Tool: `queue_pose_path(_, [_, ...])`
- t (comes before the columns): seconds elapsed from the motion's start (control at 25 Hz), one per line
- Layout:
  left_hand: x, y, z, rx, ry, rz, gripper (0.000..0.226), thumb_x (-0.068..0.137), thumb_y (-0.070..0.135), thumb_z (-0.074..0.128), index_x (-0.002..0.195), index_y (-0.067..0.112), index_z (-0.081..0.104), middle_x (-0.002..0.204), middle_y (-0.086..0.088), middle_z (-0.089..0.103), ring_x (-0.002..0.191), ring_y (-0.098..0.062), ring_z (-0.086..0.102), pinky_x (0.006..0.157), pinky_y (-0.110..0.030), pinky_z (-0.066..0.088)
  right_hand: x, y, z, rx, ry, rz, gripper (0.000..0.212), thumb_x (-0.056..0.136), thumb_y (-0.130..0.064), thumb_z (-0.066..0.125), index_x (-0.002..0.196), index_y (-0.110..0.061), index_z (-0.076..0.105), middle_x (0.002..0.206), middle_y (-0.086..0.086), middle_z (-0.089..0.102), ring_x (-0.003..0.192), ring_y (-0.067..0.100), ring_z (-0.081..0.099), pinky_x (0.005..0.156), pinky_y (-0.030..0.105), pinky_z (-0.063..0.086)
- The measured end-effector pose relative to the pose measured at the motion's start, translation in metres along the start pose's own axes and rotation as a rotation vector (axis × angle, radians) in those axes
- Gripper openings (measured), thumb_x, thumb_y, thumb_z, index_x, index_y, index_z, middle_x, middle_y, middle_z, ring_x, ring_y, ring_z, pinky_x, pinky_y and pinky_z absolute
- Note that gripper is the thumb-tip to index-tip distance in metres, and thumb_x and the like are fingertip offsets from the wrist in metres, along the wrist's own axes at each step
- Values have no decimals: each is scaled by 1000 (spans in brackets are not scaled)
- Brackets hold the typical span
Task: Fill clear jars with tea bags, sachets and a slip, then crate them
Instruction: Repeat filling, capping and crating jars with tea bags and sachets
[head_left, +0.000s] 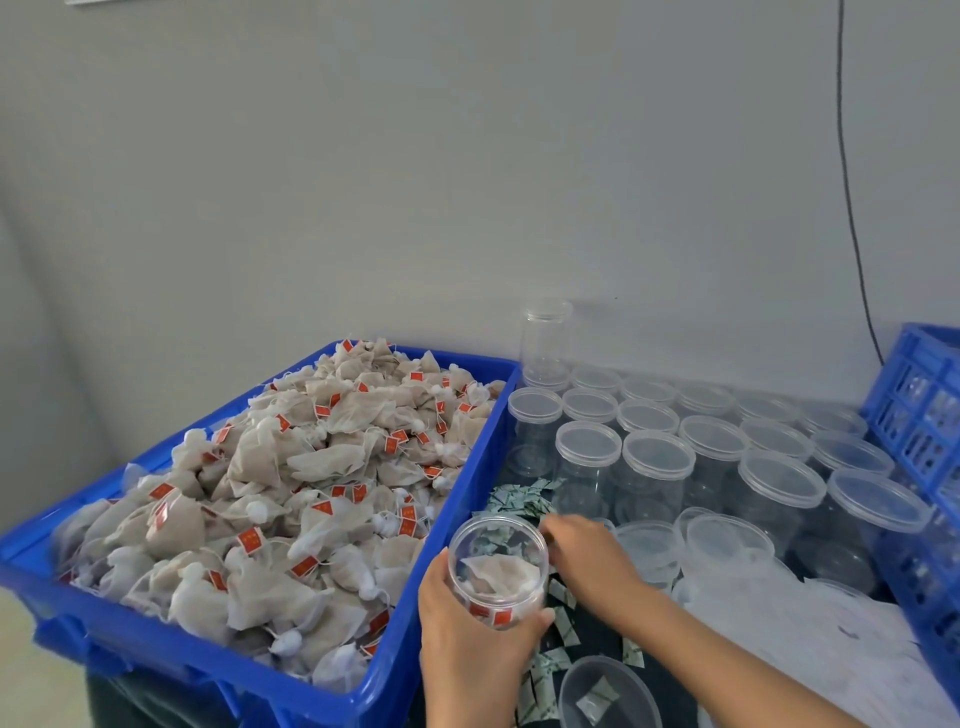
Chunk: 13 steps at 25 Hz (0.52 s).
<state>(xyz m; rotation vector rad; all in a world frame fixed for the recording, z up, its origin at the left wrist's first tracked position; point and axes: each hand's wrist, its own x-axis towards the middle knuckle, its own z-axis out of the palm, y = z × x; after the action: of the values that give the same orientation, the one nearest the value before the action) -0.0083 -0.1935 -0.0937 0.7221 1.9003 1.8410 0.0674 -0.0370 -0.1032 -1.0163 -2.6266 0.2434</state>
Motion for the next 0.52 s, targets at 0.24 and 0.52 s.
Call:
queue_pose_path(0.24, [-4,6,5,-1,-65,-11,81,44,25,93,100,39,37,101,23,47,85,4,50,77,-20,39,-17,-11,-82,543,228,100,19,87,-20,66,85,-39,64,84,-20,67,81,-7,62,75,9,46])
queue_pose_path(0.52, [-30,18,43,54,-210,152,77,46,34,84,115,43,50,113,14,55,97,0,58,76,-19,54,-80,9,-145,538,215,78,20,86,-21,66,91,-40,67,90,-23,70,86,-10,62,79,6,45])
